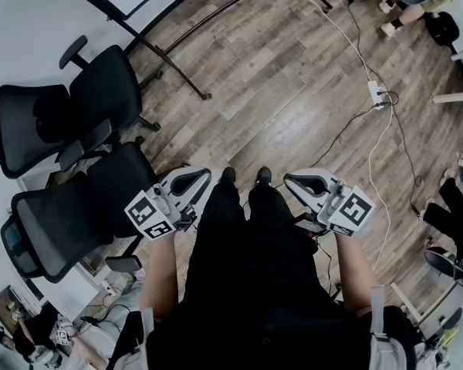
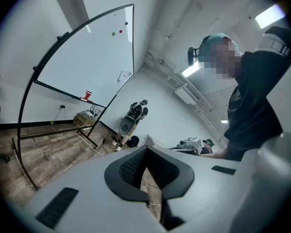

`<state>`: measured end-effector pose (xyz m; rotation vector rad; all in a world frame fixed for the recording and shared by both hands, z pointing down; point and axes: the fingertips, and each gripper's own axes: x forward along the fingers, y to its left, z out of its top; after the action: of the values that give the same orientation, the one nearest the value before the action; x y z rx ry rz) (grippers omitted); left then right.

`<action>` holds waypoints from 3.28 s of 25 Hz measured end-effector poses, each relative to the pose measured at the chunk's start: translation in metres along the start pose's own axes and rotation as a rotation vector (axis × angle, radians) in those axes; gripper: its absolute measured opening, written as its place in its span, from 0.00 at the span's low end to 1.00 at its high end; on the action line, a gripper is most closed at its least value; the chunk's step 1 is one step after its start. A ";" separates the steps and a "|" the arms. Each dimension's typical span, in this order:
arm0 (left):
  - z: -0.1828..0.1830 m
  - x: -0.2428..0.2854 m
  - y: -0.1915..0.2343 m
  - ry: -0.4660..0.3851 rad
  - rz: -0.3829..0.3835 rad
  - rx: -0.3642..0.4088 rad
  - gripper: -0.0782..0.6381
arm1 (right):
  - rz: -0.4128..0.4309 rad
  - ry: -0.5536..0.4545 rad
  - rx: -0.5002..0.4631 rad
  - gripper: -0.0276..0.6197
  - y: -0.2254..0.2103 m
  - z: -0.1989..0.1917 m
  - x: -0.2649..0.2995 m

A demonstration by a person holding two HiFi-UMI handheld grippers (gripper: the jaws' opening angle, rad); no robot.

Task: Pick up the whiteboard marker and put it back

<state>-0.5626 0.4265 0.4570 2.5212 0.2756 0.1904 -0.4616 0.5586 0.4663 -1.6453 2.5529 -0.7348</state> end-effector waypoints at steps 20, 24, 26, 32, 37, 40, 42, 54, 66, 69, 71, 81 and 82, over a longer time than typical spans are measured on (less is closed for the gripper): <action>-0.013 0.071 -0.050 0.109 -0.119 0.126 0.13 | -0.048 -0.051 -0.090 0.07 -0.007 0.015 -0.025; -0.001 0.092 -0.067 0.093 -0.136 0.193 0.13 | -0.044 -0.069 -0.108 0.07 -0.022 0.021 -0.048; 0.006 0.096 -0.067 0.077 -0.121 0.206 0.13 | -0.045 -0.075 -0.113 0.07 -0.029 0.023 -0.057; 0.016 0.096 -0.032 0.076 -0.040 0.197 0.13 | -0.051 -0.092 -0.103 0.07 -0.054 0.028 -0.059; 0.032 0.113 0.013 0.056 -0.041 0.175 0.13 | -0.078 -0.070 -0.098 0.07 -0.089 0.040 -0.038; 0.055 0.132 0.037 0.031 -0.071 0.173 0.13 | -0.097 -0.065 -0.095 0.07 -0.114 0.060 -0.021; 0.075 0.142 0.055 0.017 -0.094 0.173 0.13 | -0.099 -0.050 -0.104 0.07 -0.130 0.077 -0.005; 0.156 0.170 0.157 -0.001 -0.194 0.129 0.13 | -0.167 0.020 -0.142 0.07 -0.218 0.153 0.073; 0.175 0.229 0.202 0.047 -0.175 0.083 0.13 | -0.163 -0.013 -0.096 0.07 -0.302 0.182 0.074; 0.185 0.255 0.212 0.067 -0.160 0.090 0.13 | -0.134 -0.026 -0.089 0.07 -0.330 0.190 0.074; 0.194 0.277 0.220 0.067 -0.149 0.094 0.13 | -0.120 -0.025 -0.092 0.07 -0.352 0.197 0.070; 0.255 0.380 0.238 0.044 -0.074 0.144 0.13 | -0.017 -0.069 -0.112 0.07 -0.459 0.253 0.041; 0.257 0.384 0.241 0.048 -0.058 0.148 0.13 | 0.003 -0.071 -0.115 0.07 -0.465 0.256 0.043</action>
<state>-0.1034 0.1845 0.4135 2.6532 0.3951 0.2141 -0.0155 0.2694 0.4315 -1.6667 2.5919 -0.5288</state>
